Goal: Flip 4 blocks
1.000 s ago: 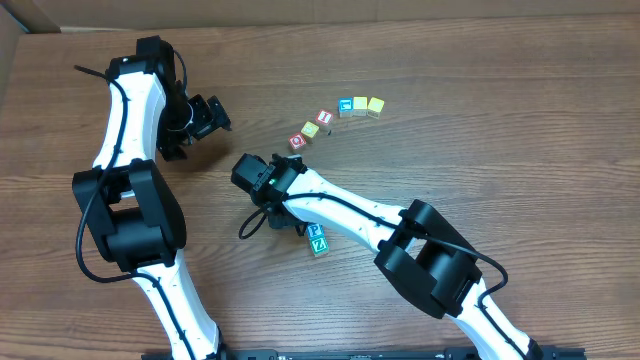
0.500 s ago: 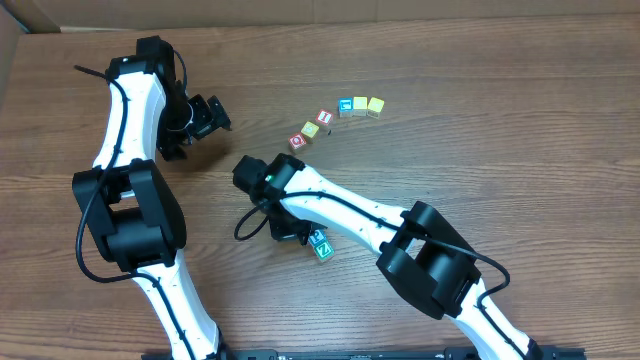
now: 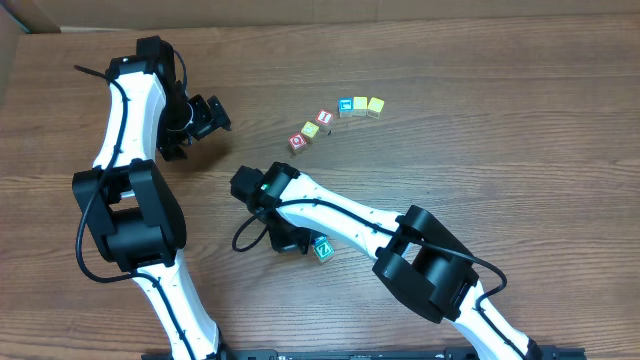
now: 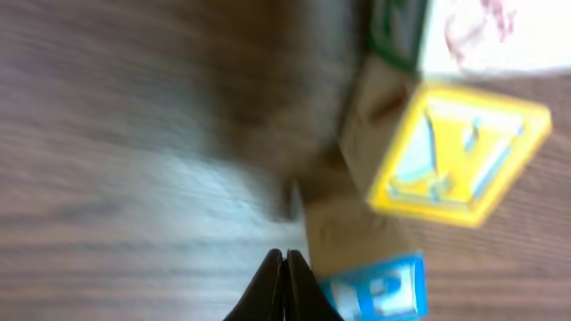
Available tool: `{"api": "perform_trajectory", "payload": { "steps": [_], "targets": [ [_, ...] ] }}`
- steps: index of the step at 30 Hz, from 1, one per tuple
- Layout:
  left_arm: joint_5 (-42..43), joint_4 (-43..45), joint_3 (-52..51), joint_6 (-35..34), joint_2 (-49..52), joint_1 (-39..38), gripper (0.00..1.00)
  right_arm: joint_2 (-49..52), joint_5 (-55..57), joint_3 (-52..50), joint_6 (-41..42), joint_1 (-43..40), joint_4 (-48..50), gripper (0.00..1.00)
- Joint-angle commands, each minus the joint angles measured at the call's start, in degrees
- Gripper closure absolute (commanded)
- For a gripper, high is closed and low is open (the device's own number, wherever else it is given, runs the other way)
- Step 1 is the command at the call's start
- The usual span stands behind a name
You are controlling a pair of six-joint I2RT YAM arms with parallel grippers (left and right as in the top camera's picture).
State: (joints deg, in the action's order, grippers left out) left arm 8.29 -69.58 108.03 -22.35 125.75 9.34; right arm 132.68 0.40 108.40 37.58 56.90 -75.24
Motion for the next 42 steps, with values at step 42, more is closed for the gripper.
{"api": "perform_trajectory", "payload": {
  "steps": [42],
  "targets": [
    [-0.4, 0.0, 0.1, 0.1, -0.2, -0.7, 0.0, -0.2, 6.2, -2.0, -5.0, 3.1, -1.1, 0.96]
  ]
}}
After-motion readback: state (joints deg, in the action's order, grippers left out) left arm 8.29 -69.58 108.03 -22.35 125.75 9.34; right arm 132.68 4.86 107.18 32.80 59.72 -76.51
